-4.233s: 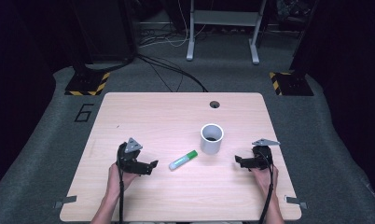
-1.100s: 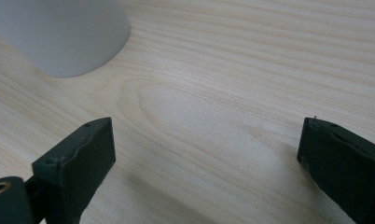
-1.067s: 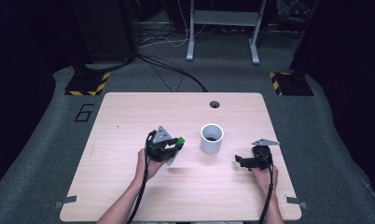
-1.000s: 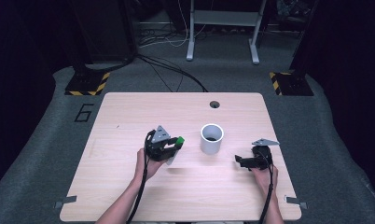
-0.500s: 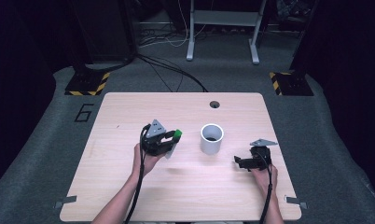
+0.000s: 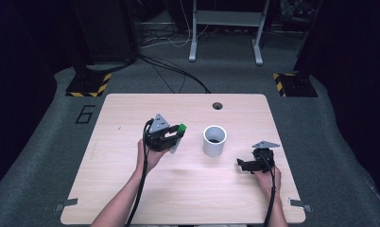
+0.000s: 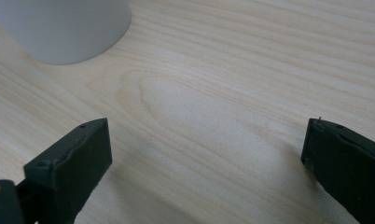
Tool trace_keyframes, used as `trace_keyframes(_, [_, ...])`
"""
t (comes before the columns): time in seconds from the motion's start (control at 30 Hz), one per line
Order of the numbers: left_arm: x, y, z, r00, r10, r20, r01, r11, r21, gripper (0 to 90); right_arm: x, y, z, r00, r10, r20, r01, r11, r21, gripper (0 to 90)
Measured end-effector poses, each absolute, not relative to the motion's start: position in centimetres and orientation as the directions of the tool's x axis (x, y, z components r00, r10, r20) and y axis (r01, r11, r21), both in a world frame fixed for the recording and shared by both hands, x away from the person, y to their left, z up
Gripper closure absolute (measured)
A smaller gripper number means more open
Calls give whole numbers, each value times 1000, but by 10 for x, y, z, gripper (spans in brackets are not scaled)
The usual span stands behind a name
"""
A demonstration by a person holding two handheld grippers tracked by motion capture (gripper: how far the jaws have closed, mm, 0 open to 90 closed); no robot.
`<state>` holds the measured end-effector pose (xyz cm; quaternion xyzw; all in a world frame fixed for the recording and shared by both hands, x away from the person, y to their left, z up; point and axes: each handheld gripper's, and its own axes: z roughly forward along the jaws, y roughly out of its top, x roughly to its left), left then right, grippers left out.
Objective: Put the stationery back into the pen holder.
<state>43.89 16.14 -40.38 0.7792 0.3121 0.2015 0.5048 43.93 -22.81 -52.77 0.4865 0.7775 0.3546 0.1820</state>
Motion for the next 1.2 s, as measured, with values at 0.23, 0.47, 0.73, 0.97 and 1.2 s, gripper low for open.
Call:
trace_keyframes(0.23, [443, 158, -395, 720, 694, 11, 257, -281, 925, 672, 439, -227, -528, -458, 887, 57, 622, 274, 734, 15])
trace_keyframes(0.47, [449, 153, -386, 720, 694, 18, 237, -271, 933, 672, 439, -227, -528, -459, 887, 54, 623, 278, 731, 15])
trace_keyframes(0.73, [456, 144, -379, 722, 692, 24, 220, -262, 940, 672, 439, -226, -528, -459, 888, 37, 626, 293, 723, 17])
trace_keyframes(0.97, [463, 136, -372, 728, 685, 29, 205, -258, 944, 672, 439, -224, -529, -461, 887, 17, 614, 305, 728, 16])
trace_keyframes(1.2, [469, 130, -370, 730, 684, 16, 201, -236, 951, 672, 439, -224, -528, -465, 885, 8, 620, 319, 717, 15])
